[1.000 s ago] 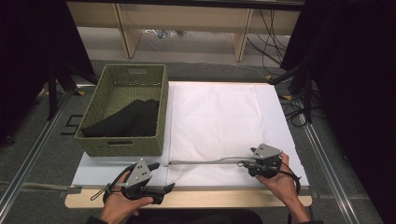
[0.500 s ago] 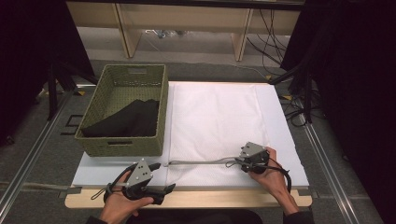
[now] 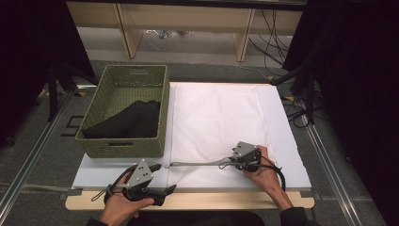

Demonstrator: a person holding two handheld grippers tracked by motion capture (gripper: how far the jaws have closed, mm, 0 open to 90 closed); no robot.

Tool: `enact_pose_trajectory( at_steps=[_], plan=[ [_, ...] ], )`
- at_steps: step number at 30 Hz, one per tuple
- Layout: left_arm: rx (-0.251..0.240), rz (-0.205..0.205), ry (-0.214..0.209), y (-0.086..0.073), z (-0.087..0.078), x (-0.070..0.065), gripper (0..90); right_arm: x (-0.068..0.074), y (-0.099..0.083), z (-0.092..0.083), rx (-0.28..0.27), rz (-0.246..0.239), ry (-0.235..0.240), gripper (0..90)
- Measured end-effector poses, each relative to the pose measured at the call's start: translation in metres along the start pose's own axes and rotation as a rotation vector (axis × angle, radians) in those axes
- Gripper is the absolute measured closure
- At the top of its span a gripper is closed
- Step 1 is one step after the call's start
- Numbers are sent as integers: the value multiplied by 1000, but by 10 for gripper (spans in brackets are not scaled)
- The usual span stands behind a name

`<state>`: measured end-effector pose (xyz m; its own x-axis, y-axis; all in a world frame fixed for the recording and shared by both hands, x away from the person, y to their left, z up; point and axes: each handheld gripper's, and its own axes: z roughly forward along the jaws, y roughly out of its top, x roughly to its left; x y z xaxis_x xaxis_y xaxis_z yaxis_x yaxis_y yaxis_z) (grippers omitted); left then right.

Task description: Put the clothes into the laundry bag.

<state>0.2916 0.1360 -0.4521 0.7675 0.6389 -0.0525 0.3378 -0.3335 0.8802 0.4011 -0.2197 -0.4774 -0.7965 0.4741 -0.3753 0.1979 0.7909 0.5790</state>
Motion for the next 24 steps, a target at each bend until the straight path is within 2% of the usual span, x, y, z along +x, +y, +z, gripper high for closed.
enact_pose_trajectory(
  at_steps=[2,4,7,8,11,13,15,17,19,21,24],
  plan=[
    [0,18,-1,0,0,1,161,1,4,1,-4,-3,11,663],
    [1,0,-1,0,0,0,161,1,5,2,-4,-10,16,673],
    [1,10,-1,0,0,1,161,3,7,3,0,-2,32,704],
    [2,6,-1,0,0,1,161,3,8,5,-6,-22,35,720],
    [1,2,-3,0,0,0,161,3,10,6,2,-16,39,737],
    [3,22,-4,0,0,1,161,3,12,7,1,-20,49,752],
    [3,20,-4,0,0,1,161,3,13,9,2,-28,57,771],
    [3,6,-4,0,0,1,161,5,14,9,7,13,66,792],
    [3,19,-6,0,0,1,161,1,15,11,4,-28,70,823],
    [5,18,-6,0,0,1,161,-1,15,11,15,-31,66,830],
    [6,19,-8,0,0,1,161,-1,16,12,5,-21,88,853]
  ],
)
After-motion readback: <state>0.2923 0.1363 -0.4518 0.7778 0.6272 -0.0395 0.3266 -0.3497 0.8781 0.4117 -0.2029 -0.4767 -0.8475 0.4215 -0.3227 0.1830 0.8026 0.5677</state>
